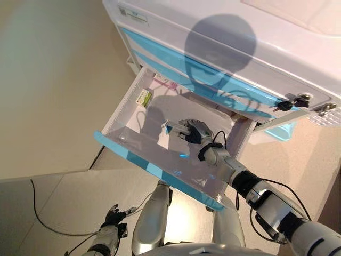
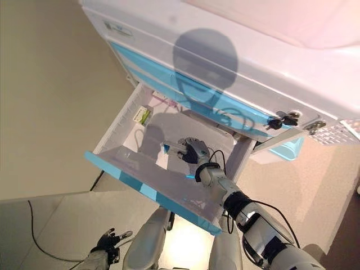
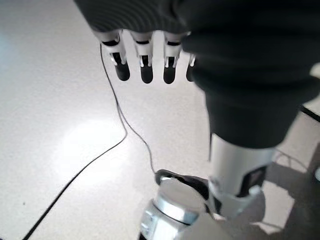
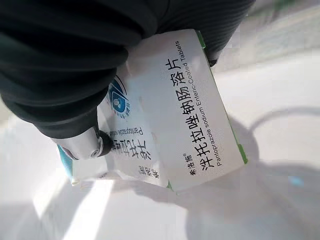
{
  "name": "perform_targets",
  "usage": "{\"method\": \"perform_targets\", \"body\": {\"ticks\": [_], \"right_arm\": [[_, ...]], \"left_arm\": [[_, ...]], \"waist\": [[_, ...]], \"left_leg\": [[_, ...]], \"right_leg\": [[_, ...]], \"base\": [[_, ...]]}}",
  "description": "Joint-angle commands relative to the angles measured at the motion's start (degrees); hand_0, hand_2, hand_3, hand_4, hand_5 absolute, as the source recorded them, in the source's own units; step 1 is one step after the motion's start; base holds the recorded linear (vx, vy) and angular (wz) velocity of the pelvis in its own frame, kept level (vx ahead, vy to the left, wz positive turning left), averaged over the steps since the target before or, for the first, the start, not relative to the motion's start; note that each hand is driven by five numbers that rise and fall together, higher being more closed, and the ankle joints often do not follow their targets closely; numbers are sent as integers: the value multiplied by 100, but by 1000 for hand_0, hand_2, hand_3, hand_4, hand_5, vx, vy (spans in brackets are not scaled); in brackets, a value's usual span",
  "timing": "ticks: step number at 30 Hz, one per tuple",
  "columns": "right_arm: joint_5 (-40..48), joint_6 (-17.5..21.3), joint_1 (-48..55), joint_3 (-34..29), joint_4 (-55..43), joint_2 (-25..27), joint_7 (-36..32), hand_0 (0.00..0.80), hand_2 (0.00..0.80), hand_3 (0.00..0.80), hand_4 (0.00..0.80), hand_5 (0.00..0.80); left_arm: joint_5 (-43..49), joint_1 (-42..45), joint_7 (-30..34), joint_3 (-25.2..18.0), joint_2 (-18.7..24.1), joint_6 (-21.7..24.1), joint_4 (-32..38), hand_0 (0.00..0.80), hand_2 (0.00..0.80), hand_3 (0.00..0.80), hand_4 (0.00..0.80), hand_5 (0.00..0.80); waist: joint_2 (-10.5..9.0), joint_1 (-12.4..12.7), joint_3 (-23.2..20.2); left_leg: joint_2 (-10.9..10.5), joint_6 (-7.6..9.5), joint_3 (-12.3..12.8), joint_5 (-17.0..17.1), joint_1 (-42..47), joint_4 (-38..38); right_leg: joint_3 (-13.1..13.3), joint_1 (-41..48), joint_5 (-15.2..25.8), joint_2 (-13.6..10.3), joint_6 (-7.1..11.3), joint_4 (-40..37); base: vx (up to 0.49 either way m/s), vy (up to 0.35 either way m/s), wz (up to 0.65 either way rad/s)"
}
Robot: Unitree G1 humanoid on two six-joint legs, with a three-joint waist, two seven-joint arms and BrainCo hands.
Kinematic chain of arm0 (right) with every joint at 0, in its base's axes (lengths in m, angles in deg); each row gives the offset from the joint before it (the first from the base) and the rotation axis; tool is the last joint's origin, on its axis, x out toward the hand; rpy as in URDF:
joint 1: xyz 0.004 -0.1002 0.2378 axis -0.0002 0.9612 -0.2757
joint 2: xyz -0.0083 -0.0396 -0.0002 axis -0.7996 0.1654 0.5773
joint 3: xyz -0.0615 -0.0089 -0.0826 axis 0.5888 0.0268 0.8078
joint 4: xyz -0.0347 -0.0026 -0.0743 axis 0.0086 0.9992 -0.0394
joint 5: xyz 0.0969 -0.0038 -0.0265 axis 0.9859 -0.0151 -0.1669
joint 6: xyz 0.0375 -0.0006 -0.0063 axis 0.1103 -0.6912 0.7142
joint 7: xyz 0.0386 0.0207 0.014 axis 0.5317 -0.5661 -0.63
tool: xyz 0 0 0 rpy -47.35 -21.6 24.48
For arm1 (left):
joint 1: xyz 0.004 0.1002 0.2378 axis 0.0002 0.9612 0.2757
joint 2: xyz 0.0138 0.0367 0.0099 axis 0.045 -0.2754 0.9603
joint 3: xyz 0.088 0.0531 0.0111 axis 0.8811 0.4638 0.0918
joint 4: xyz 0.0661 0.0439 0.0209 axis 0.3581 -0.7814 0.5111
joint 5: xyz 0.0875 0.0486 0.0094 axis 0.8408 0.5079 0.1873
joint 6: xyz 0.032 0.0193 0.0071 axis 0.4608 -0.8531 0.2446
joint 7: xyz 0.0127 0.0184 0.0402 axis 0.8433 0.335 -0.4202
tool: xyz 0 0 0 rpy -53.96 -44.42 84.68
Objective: Open the drawer and pick up the medicine
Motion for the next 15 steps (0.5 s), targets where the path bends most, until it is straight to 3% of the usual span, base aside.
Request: {"method": "perform_targets", "body": {"ticks": [1, 7, 15], "right_arm": [[351, 190, -93, -163, -597, 93, -270, 800, 800, 800, 800, 800], [881, 246, 173, -292, -1228, 289, -1031, 800, 800, 800, 800, 800], [1978, 245, 427, -313, -2096, 691, -2390, 800, 800, 800, 800, 800]], "left_arm": [[37, 116, 41, -218, 170, -45, -170, 0, 0, 0, 0, 0], [90, 312, 253, -498, 250, -162, -219, 0, 0, 0, 0, 0], [305, 553, 650, -786, 395, -344, -252, 0, 0, 0, 0, 0]], "waist": [[-241, -49, -307], [-342, -160, -738], [-423, -257, -1327]], "left_leg": [[-328, 287, 315, -500, 330, -51], [-122, 246, 588, -401, 1019, -608], [40, 168, 890, -462, 1753, -944]], "right_leg": [[211, 401, 674, 53, 176, -783], [266, 952, 817, 222, 209, -1414], [297, 1641, 879, 372, 210, -1963]], "base": [[138, -45, -44], [92, -51, -43], [112, -60, -12]]}}
